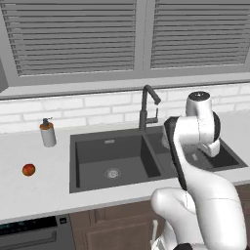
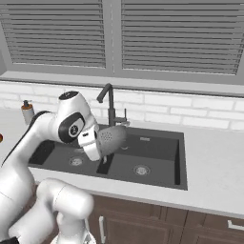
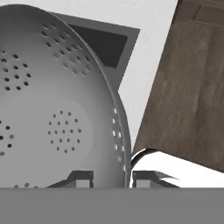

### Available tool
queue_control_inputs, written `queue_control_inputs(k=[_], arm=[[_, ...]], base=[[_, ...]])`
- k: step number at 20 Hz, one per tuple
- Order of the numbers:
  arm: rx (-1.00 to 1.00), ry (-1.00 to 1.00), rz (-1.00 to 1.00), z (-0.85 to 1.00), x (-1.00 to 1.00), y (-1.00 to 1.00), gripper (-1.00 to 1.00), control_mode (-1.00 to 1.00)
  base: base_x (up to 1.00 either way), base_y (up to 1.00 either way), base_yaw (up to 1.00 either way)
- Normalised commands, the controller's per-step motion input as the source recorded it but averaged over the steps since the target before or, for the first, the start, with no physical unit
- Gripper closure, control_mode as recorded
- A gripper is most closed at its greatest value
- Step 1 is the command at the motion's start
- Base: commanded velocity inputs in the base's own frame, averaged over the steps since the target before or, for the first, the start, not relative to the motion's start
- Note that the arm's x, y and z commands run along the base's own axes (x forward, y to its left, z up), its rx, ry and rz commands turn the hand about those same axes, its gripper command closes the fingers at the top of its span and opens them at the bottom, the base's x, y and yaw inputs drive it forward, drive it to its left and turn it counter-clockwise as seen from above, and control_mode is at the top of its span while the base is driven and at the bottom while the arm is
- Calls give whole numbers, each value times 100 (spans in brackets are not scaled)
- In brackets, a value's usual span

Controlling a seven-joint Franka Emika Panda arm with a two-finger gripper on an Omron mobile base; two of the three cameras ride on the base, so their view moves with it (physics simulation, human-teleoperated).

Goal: Put the colander in the sink, put the apple in the colander, and turn on the sink faucet and pour water over the colander.

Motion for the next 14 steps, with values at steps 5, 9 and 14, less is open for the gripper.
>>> queue_control_inputs(k=[5,9,14], arm=[[0,-8,-3,3,-42,100,100,-100],[2,-14,-1,0,-38,100,100,-100],[3,-5,0,0,-5,100,100,-100]], base=[[0,0,0],[0,0,0],[0,0,0]])
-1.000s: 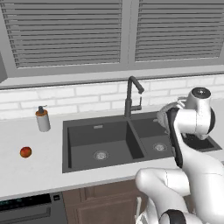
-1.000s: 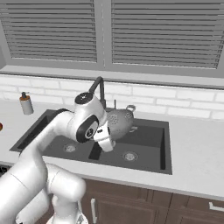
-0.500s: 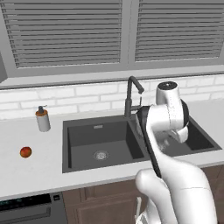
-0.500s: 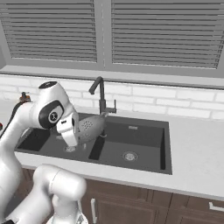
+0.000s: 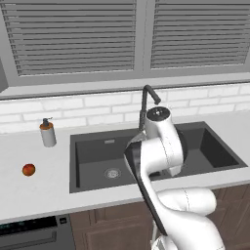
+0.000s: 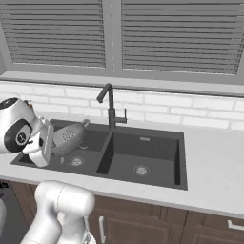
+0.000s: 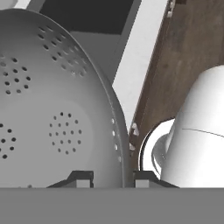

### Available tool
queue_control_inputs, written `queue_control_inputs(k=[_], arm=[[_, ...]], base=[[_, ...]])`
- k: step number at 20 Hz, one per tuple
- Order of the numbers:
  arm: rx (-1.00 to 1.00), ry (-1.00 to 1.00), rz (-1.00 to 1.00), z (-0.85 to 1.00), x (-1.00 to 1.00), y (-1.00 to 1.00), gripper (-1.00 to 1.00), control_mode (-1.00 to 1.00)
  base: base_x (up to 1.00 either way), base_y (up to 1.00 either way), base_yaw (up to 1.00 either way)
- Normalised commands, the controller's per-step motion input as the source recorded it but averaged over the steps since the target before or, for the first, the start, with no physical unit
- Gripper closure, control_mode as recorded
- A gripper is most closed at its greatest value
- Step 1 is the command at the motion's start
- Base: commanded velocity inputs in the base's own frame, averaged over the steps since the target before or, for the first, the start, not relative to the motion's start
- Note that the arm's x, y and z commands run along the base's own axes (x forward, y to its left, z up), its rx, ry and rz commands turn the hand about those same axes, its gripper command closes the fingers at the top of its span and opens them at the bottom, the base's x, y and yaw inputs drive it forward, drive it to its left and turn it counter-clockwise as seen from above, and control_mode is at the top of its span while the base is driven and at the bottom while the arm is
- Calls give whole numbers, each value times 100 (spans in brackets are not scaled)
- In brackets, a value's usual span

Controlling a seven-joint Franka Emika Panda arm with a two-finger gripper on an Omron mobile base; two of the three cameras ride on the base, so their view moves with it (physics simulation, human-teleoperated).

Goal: Put the colander in the sink, put the apple in the colander, and turn on the sink faucet and pour water over the colander.

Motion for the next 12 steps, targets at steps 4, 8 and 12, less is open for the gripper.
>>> queue_control_inputs(k=[4,8,12], arm=[[9,-5,-3,0,11,79,100,-100],[1,-7,-11,-2,30,17,100,-100],[4,-2,-2,-21,46,-4,100,-100]], base=[[0,0,0],[0,0,0],[0,0,0]])
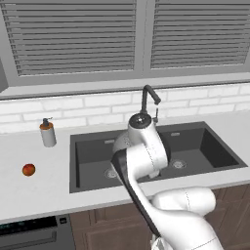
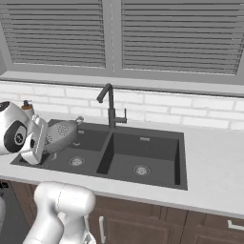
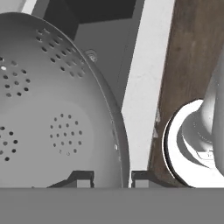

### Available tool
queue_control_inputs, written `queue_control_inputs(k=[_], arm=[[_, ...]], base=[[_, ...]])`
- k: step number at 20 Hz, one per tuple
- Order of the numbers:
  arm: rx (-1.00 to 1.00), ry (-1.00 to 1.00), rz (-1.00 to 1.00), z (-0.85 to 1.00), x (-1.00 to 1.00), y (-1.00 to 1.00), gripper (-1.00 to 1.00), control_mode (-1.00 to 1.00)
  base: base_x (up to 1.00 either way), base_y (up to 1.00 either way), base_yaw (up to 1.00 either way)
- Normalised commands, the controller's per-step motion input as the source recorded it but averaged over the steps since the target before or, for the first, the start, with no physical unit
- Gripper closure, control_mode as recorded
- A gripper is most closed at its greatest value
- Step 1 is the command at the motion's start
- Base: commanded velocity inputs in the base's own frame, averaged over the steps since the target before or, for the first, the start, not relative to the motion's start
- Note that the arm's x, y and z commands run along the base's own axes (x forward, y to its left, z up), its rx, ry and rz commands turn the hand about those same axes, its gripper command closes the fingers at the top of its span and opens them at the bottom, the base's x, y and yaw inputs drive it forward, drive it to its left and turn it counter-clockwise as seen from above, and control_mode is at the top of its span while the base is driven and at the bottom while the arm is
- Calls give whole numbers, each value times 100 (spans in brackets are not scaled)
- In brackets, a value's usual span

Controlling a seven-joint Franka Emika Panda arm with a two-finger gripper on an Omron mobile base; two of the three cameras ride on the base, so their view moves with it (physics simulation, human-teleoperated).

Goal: Put the colander in the sink, put the apple in the colander, and turn on the sink faucet and pour water over the colander.

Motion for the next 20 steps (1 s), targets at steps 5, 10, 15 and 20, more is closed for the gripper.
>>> queue_control_inputs(k=[5,10,15,20], arm=[[13,-3,0,-7,55,31,100,-100],[13,0,-1,-6,36,61,100,-100],[3,3,0,-20,44,28,100,-100],[5,0,-2,-43,50,4,100,-100]], base=[[0,0,0],[0,0,0],[0,0,0],[0,0,0]])
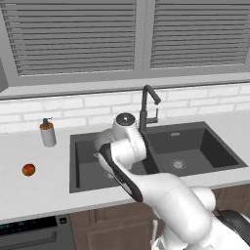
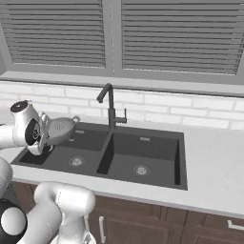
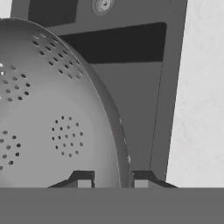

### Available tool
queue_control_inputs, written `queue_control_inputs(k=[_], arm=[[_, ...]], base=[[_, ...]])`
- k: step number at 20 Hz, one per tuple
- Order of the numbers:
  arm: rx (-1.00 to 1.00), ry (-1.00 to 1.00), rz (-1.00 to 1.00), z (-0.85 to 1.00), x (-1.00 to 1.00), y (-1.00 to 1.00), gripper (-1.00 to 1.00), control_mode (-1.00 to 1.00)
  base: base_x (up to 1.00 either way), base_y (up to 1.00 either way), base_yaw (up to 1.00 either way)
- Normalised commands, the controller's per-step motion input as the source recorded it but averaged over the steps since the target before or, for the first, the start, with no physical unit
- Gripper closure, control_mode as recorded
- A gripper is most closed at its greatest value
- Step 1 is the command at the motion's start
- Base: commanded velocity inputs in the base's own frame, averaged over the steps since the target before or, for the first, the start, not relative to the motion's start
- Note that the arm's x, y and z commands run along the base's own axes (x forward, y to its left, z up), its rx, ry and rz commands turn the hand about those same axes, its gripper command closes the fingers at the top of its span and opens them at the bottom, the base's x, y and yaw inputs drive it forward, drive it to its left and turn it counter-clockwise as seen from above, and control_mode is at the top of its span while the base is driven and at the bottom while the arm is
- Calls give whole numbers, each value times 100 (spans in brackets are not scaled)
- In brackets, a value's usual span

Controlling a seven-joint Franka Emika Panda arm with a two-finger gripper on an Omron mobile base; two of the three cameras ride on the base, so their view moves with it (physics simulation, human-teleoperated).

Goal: Put the colander in the sink, put the apple in the colander, and turn on the sink faucet and pour water over the colander.

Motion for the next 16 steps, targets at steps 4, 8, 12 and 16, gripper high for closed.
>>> queue_control_inputs(k=[4,8,12,16], arm=[[13,2,0,-56,34,0,100,-100],[9,3,-6,-53,7,0,100,-100],[2,0,-17,-53,0,-1,100,-100],[0,0,-27,-48,3,-4,100,-100]], base=[[0,0,0],[0,0,0],[0,0,0],[0,0,0]])
